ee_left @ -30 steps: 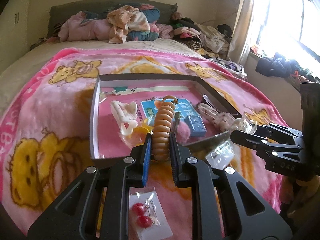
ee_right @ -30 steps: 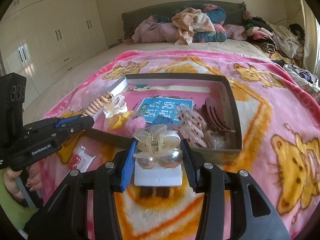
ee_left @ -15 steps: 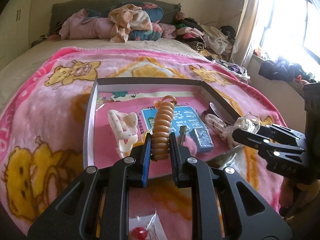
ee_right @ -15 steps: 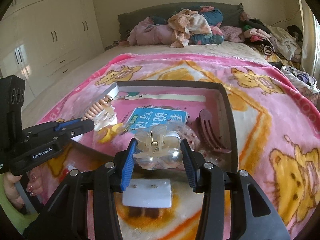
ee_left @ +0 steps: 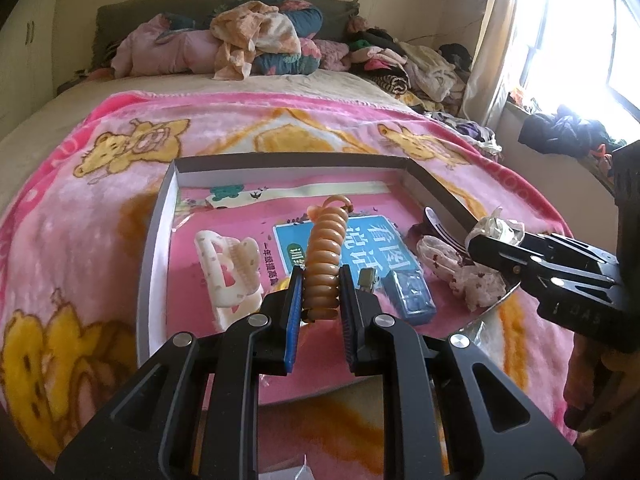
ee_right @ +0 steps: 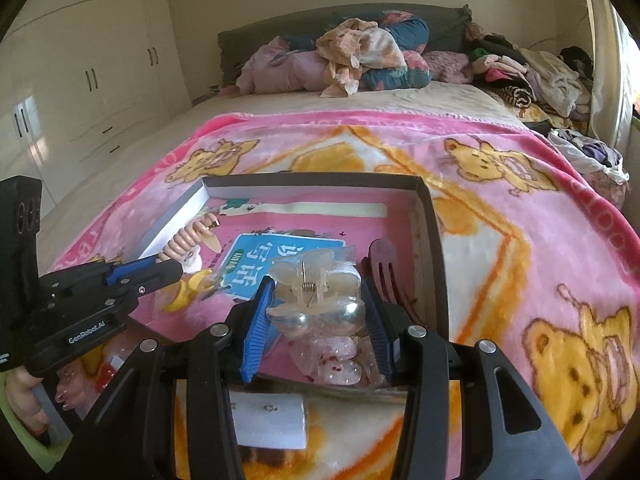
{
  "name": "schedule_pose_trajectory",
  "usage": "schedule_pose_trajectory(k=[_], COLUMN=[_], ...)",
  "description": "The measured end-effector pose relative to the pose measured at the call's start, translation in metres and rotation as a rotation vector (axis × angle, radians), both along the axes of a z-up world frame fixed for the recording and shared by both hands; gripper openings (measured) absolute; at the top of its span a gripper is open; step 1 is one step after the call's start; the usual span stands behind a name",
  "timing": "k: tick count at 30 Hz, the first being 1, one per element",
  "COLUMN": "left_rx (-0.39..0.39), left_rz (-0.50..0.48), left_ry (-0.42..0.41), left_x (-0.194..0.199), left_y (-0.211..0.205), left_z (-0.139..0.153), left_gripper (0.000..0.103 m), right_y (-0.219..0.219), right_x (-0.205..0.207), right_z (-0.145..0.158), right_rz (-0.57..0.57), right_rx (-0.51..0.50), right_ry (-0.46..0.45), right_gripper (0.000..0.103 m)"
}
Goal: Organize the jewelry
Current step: 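Lower and release the bead coil in the tray with left tool while right tool releases the pearl clip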
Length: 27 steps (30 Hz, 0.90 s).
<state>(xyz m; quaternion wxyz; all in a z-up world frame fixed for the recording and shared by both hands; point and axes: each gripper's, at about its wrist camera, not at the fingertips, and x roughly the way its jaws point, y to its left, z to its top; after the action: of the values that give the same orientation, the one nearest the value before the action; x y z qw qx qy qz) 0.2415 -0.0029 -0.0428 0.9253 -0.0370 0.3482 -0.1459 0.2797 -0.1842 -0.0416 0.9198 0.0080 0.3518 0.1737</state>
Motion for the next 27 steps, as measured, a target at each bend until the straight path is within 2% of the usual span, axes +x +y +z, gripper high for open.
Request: schedule_pose_trajectory(k=[9, 16, 27], left_rx=[0.01, 0.009, 0.007], left_rz=[-0.011, -0.005, 0.001], left_ry=[0.006, 0.052, 0.077], left_x=[0.008, 0.022, 0.025], left_y=[-0.005, -0.006, -0.006], left_z=[-0.003, -0.015, -0.024], left_gripper=[0.011, 0.011, 0.011], right_y=[0.004, 0.005, 0.014], right_x=[0.014, 0.026, 0.039], right_z=[-0.009, -0.017, -0.025], right_rz=[-0.012, -0.027, -0.03], right_rx=[-0.019, -0.023, -0.026], right_ry=[0.017, 0.043, 0.07], right_gripper=[0.042, 0.043, 0.043])
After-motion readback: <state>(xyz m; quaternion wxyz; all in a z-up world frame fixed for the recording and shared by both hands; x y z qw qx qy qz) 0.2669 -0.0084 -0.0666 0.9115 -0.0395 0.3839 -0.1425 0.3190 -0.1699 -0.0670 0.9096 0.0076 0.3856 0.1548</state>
